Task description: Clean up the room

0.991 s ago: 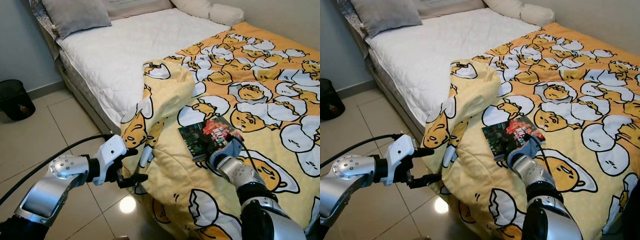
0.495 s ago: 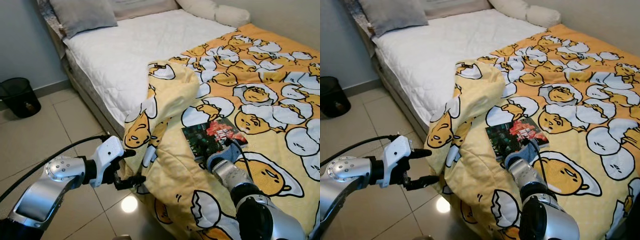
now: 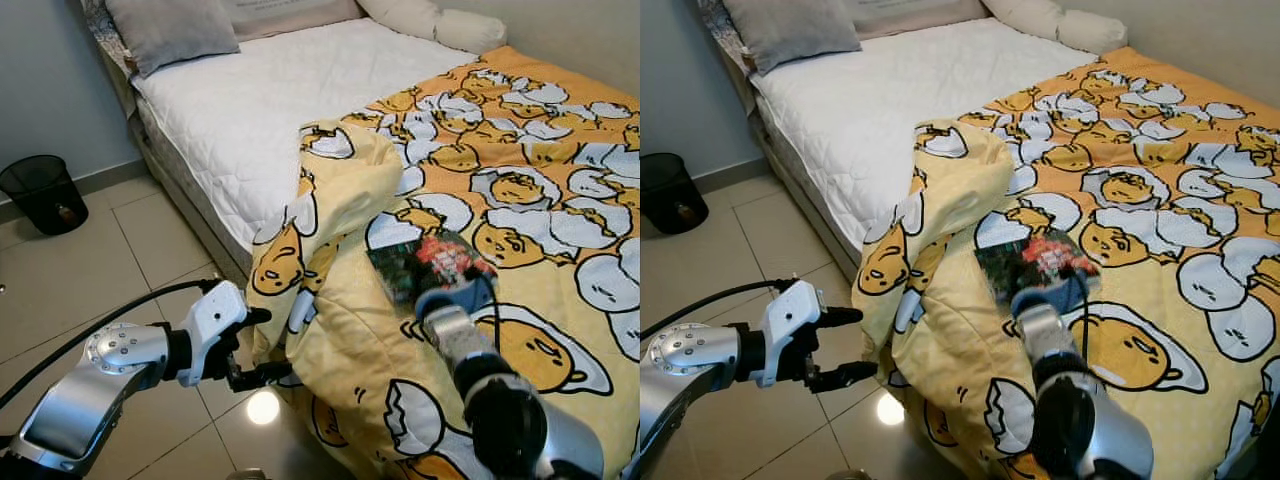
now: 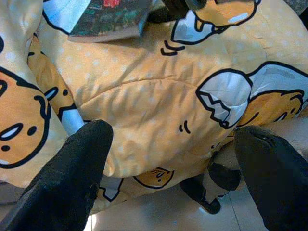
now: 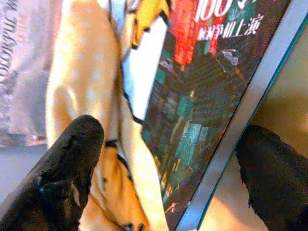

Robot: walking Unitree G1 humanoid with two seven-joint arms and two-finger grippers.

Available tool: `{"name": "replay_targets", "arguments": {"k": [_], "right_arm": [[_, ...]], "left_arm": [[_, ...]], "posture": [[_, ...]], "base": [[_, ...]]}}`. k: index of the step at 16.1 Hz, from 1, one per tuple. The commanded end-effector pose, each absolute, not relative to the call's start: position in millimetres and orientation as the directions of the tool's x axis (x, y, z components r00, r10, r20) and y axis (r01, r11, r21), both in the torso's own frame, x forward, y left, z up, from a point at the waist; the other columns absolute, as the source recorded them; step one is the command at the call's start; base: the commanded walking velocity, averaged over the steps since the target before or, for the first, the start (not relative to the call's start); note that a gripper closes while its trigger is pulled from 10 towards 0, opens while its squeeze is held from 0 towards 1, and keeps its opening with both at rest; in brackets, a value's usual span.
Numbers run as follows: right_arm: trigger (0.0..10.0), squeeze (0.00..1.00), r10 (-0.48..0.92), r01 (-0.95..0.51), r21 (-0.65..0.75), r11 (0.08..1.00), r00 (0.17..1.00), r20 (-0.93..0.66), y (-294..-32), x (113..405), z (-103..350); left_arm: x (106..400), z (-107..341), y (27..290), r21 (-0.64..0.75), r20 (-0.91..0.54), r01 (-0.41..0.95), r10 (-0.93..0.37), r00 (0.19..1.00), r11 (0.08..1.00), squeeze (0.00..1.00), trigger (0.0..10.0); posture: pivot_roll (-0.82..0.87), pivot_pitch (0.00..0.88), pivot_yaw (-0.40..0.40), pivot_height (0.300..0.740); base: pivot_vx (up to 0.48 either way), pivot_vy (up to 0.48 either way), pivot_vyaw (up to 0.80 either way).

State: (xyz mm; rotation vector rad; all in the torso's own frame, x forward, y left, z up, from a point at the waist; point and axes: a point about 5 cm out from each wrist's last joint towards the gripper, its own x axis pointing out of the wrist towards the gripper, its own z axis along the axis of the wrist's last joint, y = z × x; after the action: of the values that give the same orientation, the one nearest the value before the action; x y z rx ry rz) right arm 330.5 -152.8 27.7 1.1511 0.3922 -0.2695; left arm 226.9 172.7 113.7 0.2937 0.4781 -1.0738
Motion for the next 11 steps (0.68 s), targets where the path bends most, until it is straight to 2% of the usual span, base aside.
{"name": "replay_targets", "arguments": {"k": [1, 2, 3, 6, 7, 8, 11], "right_arm": [[8.3, 0.00, -0.017, 0.387, 0.845, 0.371, 0.912, -0.410, -154.4, 334.8, 33.3], [7.1, 0.00, -0.027, 0.409, 0.837, 0.362, 0.903, -0.429, -154.3, 333.7, 31.2], [7.1, 0.00, -0.029, 0.413, 0.837, 0.359, 0.901, -0.432, -154.3, 333.5, 30.9], [5.4, 0.00, -0.015, 0.447, 0.809, 0.381, 0.878, -0.478, -147.4, 329.7, 24.9], [5.3, 0.00, -0.017, 0.476, 0.783, 0.401, 0.858, -0.513, -146.7, 326.8, 20.9], [4.4, 0.00, -0.043, 0.526, 0.740, 0.419, 0.826, -0.563, -148.8, 320.8, 13.6], [3.5, 0.00, -0.054, 0.543, 0.733, 0.410, 0.817, -0.574, -151.0, 317.6, 10.1]], "left_arm": [[227.0, 119.0, 171.0, 0.015, -0.499, 0.894, -0.772, 0.394, 0.447, 0.00, 10.0], [225.0, 119.0, 172.4, 0.014, -0.504, 0.896, -0.771, 0.390, 0.444, 0.00, 10.0], [224.2, 119.4, 172.6, 0.014, -0.506, 0.897, -0.770, 0.389, 0.443, 0.00, 10.0], [220.2, 122.2, 172.0, 0.013, -0.508, 0.897, -0.770, 0.386, 0.441, 0.00, 10.0], [219.3, 122.7, 171.5, 0.014, -0.508, 0.897, -0.769, 0.387, 0.442, 0.00, 10.0], [218.8, 123.1, 170.4, 0.019, -0.503, 0.891, -0.766, 0.400, 0.453, 0.00, 10.0], [214.9, 125.9, 166.5, 0.013, -0.495, 0.889, -0.769, 0.404, 0.458, 0.00, 10.0]], "posture": [[0.10, 0.000, -0.010, 0.740], [0.10, 0.000, -0.012, 0.740], [0.11, 0.000, -0.013, 0.740], [0.14, 0.000, -0.013, 0.740], [0.14, 0.000, -0.013, 0.740], [0.14, 0.000, -0.010, 0.740], [0.17, 0.044, -0.009, 0.740]], "base": [[0.000, 0.000, 0.00], [0.000, 0.000, 0.00], [0.000, 0.000, 0.00], [0.000, 0.000, 0.00], [0.000, 0.000, 0.00], [0.000, 0.000, 0.00], [0.000, 0.000, 0.00]]}}
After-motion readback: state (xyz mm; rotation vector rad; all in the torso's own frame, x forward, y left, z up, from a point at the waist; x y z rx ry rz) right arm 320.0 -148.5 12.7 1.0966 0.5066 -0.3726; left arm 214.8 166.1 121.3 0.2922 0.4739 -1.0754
